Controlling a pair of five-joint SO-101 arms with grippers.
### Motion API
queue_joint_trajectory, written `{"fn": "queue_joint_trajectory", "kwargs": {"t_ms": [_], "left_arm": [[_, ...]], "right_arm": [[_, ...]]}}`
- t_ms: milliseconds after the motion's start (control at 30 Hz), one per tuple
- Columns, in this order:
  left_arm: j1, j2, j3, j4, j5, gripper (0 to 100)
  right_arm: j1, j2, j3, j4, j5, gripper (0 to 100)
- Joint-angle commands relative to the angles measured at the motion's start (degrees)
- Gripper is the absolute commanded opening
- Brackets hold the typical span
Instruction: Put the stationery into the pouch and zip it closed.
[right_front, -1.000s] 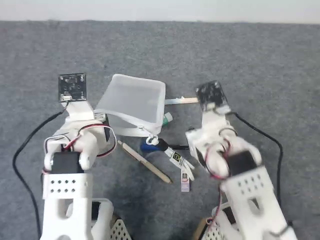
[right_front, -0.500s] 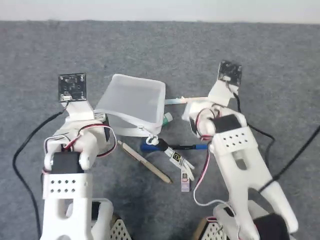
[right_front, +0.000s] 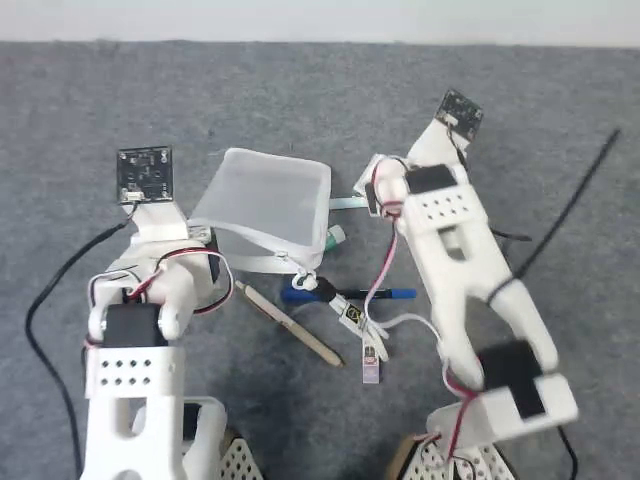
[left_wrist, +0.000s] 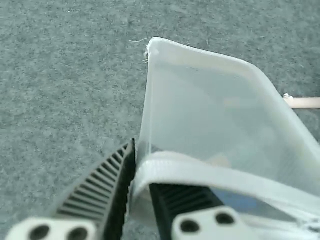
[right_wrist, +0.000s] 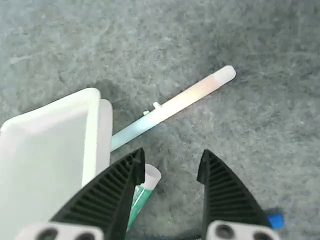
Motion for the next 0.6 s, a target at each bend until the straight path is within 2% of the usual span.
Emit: {"fn": "queue_joint_trajectory", "kwargs": {"t_ms": [0, 233, 567], "left_arm": [[-0.4, -2.4, -3.6, 0.0, 0.2, 1], [-1.3, -2.5, -3.6, -0.1, 0.2, 1], [-2.3, -2.5, -3.6, -0.2, 0.2, 1]], "right_arm": [[0.9, 4.4, -6.9, 1.2, -1.9, 16.9], [2.0, 13.9, -12.7, 1.3, -2.1, 16.9], [3.8, 23.7, -22.1, 7.8, -2.3, 16.9]]}}
